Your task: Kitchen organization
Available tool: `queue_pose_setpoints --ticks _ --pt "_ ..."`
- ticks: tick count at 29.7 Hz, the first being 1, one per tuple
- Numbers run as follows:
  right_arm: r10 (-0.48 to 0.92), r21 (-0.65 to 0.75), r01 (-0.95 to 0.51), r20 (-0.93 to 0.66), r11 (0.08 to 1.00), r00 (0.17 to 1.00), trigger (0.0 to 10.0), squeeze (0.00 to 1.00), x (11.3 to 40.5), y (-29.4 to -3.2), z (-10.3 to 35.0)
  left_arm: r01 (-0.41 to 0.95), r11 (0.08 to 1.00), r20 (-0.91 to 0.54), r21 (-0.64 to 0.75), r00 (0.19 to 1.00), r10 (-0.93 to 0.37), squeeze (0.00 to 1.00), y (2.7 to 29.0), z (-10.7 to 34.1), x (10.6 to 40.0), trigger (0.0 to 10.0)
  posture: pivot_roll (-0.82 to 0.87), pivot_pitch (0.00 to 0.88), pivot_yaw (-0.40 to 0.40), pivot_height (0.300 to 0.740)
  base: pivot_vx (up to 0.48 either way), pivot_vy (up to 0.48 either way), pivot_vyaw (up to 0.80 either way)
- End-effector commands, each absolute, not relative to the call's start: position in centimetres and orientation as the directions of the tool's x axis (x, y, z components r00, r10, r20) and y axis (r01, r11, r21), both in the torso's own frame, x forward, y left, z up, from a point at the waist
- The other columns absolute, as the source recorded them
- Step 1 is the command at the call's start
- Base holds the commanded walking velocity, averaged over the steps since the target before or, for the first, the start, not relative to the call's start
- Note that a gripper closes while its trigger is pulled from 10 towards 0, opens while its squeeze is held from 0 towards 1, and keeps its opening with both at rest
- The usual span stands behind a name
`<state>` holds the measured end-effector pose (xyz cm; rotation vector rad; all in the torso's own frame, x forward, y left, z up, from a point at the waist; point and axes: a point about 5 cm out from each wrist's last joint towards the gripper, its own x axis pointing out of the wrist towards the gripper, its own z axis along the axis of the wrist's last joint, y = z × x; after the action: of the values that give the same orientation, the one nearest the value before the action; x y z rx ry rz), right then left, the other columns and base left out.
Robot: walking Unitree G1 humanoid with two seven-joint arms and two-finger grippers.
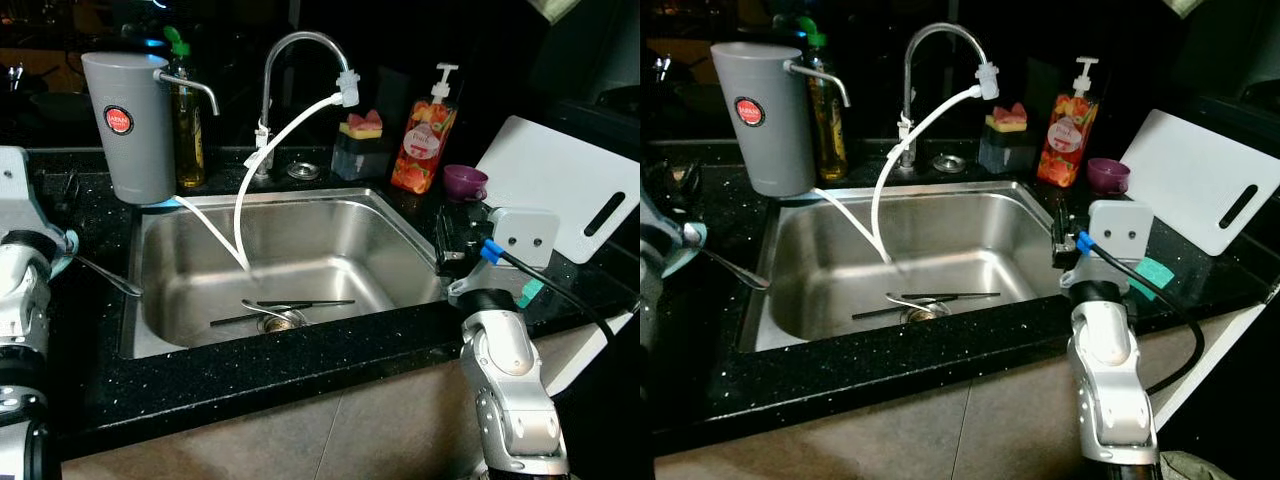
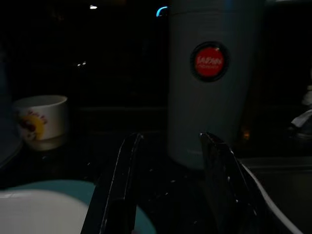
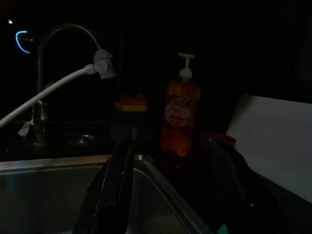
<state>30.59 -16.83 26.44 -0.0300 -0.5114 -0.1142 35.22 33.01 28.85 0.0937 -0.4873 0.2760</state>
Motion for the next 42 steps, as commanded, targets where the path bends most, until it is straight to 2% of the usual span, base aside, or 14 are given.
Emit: queue_pose_setpoints --ticks 1,10,14,19,22,24,29,33,36,42 --pt "-0.113 0.013 0.123 0.495 0.992 0.861 10.0 0.00 30.7 -17.0 26.5 -0.302 0.953 0.466 0.008 0.844 0.264 0.00 32.9 28.4 35.4 10.0 0.05 0.062 -0.103 0.740 0.000 0.000 0.00" --pt "-0.108 0.022 0.112 0.495 0.993 0.862 10.0 0.00 30.8 -16.8 26.7 -0.358 0.933 0.464 -0.024 0.823 0.328 0.00 33.1 28.3 35.5 10.0 0.03 0.050 -0.109 0.740 0.000 0.000 0.00" --pt "-0.108 0.020 0.112 0.489 0.993 0.865 10.0 0.00 30.9 -16.8 26.7 -0.338 0.938 0.454 -0.079 0.825 0.336 0.00 32.9 28.7 35.7 10.0 0.03 0.051 -0.109 0.740 0.000 0.000 0.00" --pt "-0.087 0.033 0.081 0.474 0.996 0.876 10.0 0.00 31.0 -16.7 26.7 -0.204 0.979 0.424 -0.027 0.884 0.196 0.00 30.6 29.6 36.2 10.0 0.04 0.058 -0.111 0.740 0.000 0.000 0.00" --pt "-0.082 0.043 0.070 0.465 0.997 0.882 10.0 0.00 31.1 -16.7 26.7 -0.172 0.985 0.360 0.019 0.920 0.154 0.00 30.0 29.6 36.3 10.0 0.05 0.062 -0.109 0.740 0.000 0.000 0.00" --pt "-0.079 0.056 0.060 0.448 0.997 0.890 10.0 0.00 31.3 -16.8 26.7 -0.104 0.994 0.243 0.030 0.965 0.094 0.00 29.3 29.5 36.3 10.0 0.05 0.062 -0.109 0.740 0.000 0.000 0.00" --pt "-0.074 0.086 0.043 0.412 0.995 0.908 10.0 0.00 31.5 -16.9 26.6 -0.090 0.981 0.267 0.172 0.963 0.041 0.00 27.9 31.3 35.1 10.0 0.08 0.082 -0.095 0.740 0.000 0.000 0.00" --pt "-0.079 0.091 0.046 0.406 0.995 0.911 10.0 0.00 31.6 -16.9 26.6 -0.050 0.987 0.311 0.154 0.950 -0.001 0.00 26.6 32.6 34.3 10.0 0.08 0.085 -0.093 0.740 0.000 0.000 0.00" --pt "-0.074 0.075 0.049 0.394 0.996 0.916 10.0 0.00 31.7 -17.0 26.5 0.086 0.992 0.331 0.094 0.937 -0.112 0.00 24.2 33.7 33.3 10.0 0.08 0.088 -0.093 0.740 0.000 0.000 0.00" --pt "-0.062 0.072 0.039 0.348 0.997 0.936 10.0 0.00 32.0 -17.1 26.1 0.144 0.988 0.347 0.046 0.926 -0.151 0.00 22.7 33.9 32.8 10.0 0.08 0.090 -0.093 0.740 0.000 0.000 0.00"
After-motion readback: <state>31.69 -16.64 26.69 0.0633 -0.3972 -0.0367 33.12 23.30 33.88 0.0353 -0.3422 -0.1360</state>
